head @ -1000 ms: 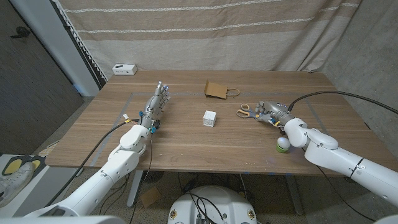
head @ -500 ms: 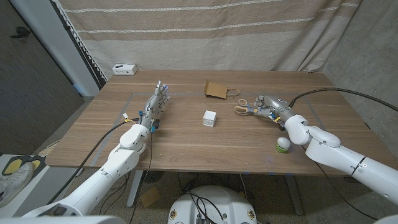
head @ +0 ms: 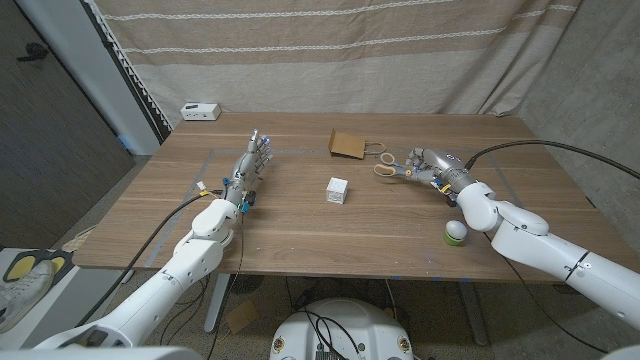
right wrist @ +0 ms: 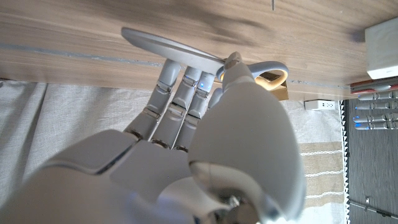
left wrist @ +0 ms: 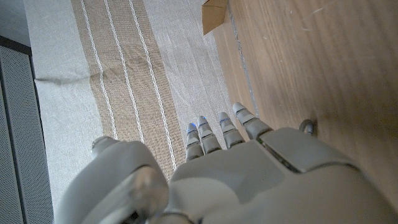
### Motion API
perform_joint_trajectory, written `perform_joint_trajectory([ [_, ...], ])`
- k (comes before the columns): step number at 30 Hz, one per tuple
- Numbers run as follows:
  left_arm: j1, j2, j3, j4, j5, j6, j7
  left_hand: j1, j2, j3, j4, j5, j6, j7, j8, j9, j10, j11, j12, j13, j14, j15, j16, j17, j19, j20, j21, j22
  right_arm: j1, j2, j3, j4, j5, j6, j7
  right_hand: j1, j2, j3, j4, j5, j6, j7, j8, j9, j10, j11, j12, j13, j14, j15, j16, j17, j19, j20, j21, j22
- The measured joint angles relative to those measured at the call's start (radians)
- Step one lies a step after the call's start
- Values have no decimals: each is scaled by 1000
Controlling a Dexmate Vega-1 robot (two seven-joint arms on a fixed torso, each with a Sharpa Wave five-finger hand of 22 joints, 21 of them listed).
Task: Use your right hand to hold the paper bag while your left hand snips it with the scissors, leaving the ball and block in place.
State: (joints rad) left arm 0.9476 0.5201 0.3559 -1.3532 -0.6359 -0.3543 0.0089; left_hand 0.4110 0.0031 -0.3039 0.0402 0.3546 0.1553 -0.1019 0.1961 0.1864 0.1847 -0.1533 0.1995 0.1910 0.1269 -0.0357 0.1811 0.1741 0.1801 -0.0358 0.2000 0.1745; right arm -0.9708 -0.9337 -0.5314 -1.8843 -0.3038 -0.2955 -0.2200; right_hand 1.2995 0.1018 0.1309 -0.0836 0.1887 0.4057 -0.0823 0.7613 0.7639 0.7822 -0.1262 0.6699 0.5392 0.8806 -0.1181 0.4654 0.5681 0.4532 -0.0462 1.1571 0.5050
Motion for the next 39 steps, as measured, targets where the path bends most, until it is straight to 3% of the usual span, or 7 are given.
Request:
perform_joint_trajectory([
  [8,-5,-1,0,6,-1,-2,-5,0,0,0,0,0,0,0,0,0,0,0,0,0,0,0,0,0,0,0,0,0,-9,2,21,-7,13,23,-16,0,0,0,0,0,-1,15,-18,-21,0,0,7,-7,4,4,-7,0,-7,0,12,-9],
  [16,-8,-1,0,10,-2,-3,-8,0,0,0,0,0,0,0,0,0,0,0,0,0,0,0,0,0,0,0,-4,0,-14,7,33,-8,20,49,-34,0,0,14,-6,-3,-55,49,-109,-84,0,0,16,-15,4,4,-15,9,-23,1,46,-32],
  [27,-14,-4,0,20,-4,-6,-15,0,0,0,0,0,4,4,0,0,0,0,0,0,0,0,0,0,0,0,-4,0,-16,9,43,-11,23,67,-37,0,0,16,-3,-1,25,54,-260,-278,-22,-10,59,-14,-3,1,-15,47,-54,2,98,-82],
  [28,-14,-4,0,21,-4,-6,-15,0,0,0,0,0,4,4,0,0,0,0,0,0,0,0,0,0,0,0,-4,0,-16,9,44,-12,24,68,-35,-1,1,24,-3,-1,32,57,-281,-304,-46,-12,68,6,-17,5,-15,57,-68,3,107,-89],
  [30,-14,-4,0,21,-4,-6,-15,0,0,0,0,0,4,4,0,0,0,0,0,0,0,0,0,1,0,0,-4,0,-16,9,45,-13,27,69,-30,-7,7,93,-11,-1,31,61,-325,-347,-95,-14,72,73,-50,13,-22,73,-96,4,126,-100],
  [35,-14,-4,0,21,-4,-7,-15,0,0,0,0,0,7,7,0,0,0,0,0,0,0,0,0,1,0,0,-4,0,-13,3,48,-18,38,71,-4,-33,33,113,-19,-1,24,83,-411,-422,-190,-15,93,210,-133,34,-29,116,-168,6,188,-111],
  [39,-12,-4,0,18,-4,-7,-14,0,0,0,0,0,7,7,0,0,0,0,0,0,0,0,0,1,0,0,-4,0,-11,-3,49,-19,49,71,14,-40,40,187,52,5,15,99,-460,-454,-260,-17,97,254,-182,48,-30,137,-206,6,234,-114],
])
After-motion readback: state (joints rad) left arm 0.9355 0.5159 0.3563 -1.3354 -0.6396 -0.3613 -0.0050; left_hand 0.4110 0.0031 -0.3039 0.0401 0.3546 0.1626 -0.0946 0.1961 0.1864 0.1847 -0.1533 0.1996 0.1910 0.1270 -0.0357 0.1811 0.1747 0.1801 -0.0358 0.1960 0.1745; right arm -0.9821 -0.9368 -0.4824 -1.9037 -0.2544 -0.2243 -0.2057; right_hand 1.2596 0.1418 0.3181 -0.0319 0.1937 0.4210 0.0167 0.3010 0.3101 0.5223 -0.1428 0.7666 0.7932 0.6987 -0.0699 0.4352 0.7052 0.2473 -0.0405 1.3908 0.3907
